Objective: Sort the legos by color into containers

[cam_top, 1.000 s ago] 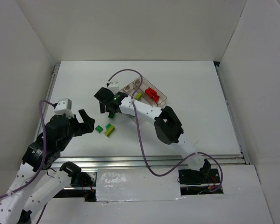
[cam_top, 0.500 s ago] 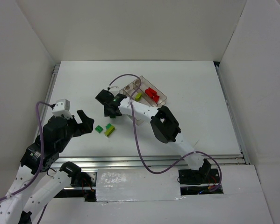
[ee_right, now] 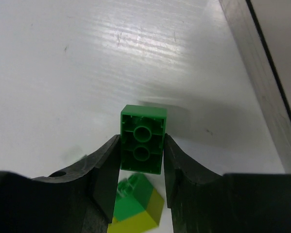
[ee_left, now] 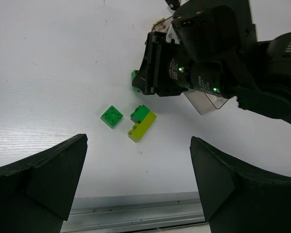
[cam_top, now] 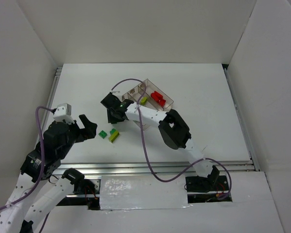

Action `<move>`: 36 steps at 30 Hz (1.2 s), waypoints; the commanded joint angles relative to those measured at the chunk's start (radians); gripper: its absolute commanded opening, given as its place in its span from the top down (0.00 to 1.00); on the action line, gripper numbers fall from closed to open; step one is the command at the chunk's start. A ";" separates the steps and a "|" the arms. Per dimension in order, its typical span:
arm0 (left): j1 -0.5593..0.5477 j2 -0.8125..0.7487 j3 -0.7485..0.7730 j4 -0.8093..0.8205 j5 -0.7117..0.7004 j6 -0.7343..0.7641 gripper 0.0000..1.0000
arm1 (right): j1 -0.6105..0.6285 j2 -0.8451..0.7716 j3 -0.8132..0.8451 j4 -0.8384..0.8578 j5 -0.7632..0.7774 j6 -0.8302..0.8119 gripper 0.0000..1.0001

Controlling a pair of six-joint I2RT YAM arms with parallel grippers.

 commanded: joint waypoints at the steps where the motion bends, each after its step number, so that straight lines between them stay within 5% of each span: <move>1: 0.005 -0.009 -0.006 0.047 0.005 0.014 0.01 | 0.009 -0.217 -0.071 0.147 -0.012 -0.079 1.00; 8: 0.006 -0.012 -0.007 0.044 -0.004 0.008 0.01 | -0.060 -0.446 -0.260 0.122 0.057 -0.168 1.00; 16: 0.022 0.129 0.042 -0.038 -0.119 -0.101 0.00 | -0.153 -0.521 -0.468 0.150 0.069 -0.196 0.91; 19: 0.023 0.159 0.002 0.049 -0.041 -0.160 0.00 | -0.172 -0.491 -0.469 0.144 0.060 -0.207 0.79; 22: 0.022 0.216 -0.044 0.126 -0.038 -0.226 0.01 | -0.177 -0.460 -0.423 0.110 0.075 -0.210 0.47; 25: 0.022 0.311 -0.047 0.172 -0.044 -0.245 0.00 | -0.175 -0.460 -0.410 0.087 0.092 -0.207 0.39; 29: 0.025 0.467 -0.036 0.244 -0.084 -0.245 0.01 | -0.174 -0.504 -0.433 0.084 0.134 -0.188 0.14; 36: 0.055 0.673 -0.009 0.307 -0.086 -0.239 0.00 | -0.154 -0.693 -0.562 0.111 0.100 -0.159 0.14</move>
